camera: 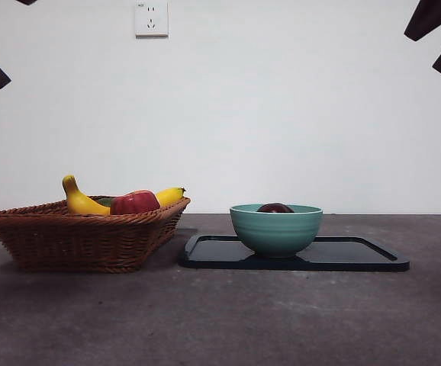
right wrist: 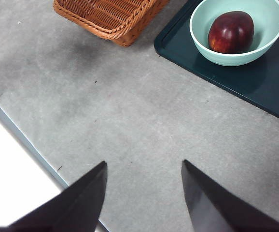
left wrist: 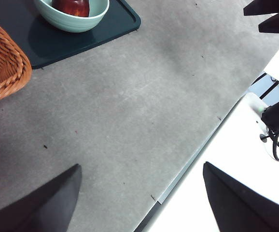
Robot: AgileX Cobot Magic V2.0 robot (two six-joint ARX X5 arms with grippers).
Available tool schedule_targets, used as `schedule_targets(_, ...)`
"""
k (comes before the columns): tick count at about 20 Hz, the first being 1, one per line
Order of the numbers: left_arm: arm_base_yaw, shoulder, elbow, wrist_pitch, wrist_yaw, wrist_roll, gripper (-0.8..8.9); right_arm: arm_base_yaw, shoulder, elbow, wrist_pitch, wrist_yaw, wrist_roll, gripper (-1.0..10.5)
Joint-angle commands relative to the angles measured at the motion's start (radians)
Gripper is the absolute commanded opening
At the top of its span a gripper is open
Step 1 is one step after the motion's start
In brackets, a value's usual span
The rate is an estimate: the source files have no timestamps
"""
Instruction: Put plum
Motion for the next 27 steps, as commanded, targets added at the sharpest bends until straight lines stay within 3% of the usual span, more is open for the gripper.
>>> schedule_targets(1,-0.005,0.005,0.004,0.008,0.006,-0.002,4.03,0.006,0.006,0.006,0.010,-0.003,0.011,2.5)
schedule_targets(9,-0.005,0.008,0.004,0.020,0.005,-0.016,4.03,0.006,0.006,0.006,0.009,-0.003,0.016,2.5)
schedule_targets(14,-0.011,0.078,0.036,0.106,0.004,-0.081,4.04,0.006,0.006,0.006,0.008,-0.006,0.030,2.5)
schedule_targets(21,-0.085,0.434,0.335,0.183,-0.134,-0.047,4.04,0.006,0.006,0.006,0.009,-0.006,0.034,2.5)
schedule_targets(27,-0.100,0.832,0.652,0.226,-0.150,0.014,4.04,0.006,0.005,0.006,-0.016,-0.006,0.038,2.5)
